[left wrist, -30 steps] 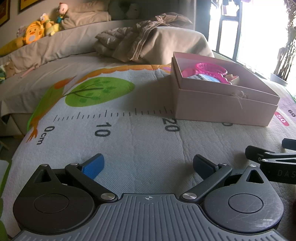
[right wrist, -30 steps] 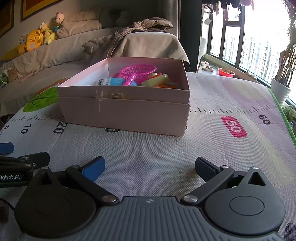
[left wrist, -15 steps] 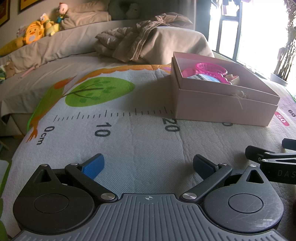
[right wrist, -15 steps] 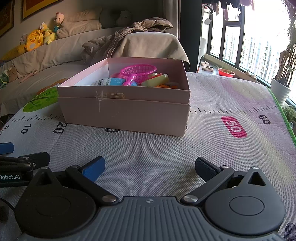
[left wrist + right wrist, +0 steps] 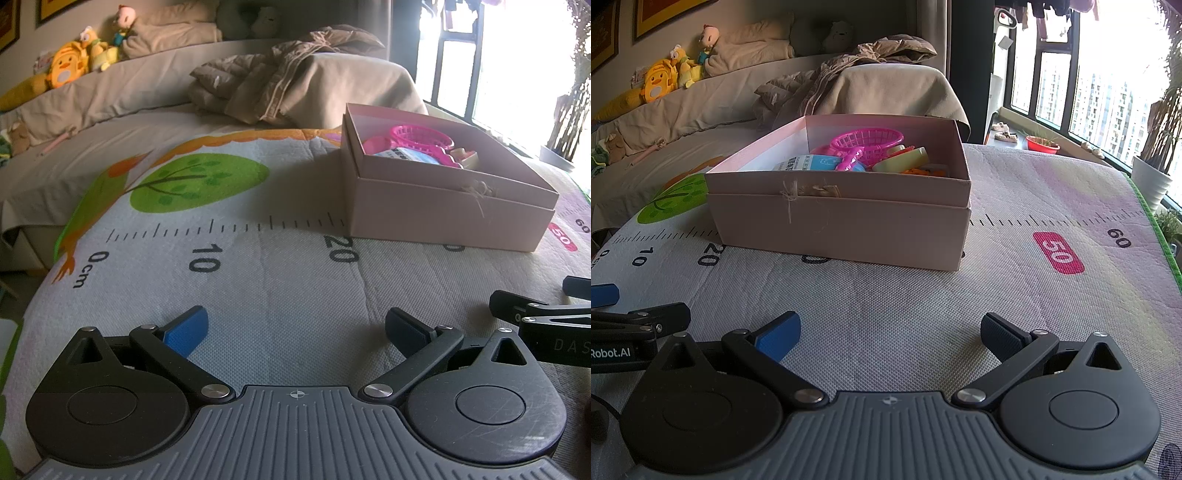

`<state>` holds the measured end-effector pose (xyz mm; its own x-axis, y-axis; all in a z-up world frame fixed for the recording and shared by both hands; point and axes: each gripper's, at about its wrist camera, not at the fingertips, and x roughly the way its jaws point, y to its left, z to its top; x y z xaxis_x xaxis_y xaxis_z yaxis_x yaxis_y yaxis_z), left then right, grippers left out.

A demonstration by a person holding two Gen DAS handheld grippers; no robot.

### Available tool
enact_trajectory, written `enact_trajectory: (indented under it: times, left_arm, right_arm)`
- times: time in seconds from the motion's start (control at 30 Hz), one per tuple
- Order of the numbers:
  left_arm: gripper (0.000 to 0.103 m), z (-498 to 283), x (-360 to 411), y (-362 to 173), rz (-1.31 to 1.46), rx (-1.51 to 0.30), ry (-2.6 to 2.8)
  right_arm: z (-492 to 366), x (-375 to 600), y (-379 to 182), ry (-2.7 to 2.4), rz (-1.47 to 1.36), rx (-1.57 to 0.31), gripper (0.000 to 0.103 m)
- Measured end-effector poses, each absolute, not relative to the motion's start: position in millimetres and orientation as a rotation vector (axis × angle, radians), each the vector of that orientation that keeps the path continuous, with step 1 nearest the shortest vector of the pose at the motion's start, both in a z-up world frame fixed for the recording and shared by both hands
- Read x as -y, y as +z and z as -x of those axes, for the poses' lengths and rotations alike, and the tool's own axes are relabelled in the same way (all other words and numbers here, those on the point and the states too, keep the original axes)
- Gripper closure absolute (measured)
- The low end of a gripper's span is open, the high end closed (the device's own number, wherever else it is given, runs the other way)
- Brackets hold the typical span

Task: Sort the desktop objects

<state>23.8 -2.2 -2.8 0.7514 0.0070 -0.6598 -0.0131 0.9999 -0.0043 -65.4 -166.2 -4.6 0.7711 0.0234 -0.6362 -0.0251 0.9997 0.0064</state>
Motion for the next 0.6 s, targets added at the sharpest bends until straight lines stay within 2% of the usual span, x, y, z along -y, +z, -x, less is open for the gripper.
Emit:
enact_trajectory:
  times: [0.6]
  left_arm:
    - [0.0, -23.5, 3.0, -2.8, 0.009, -0.72, 0.011]
  right_arm:
    - [65.3, 166.4, -4.6, 0.026, 0.003, -0.69, 0.0]
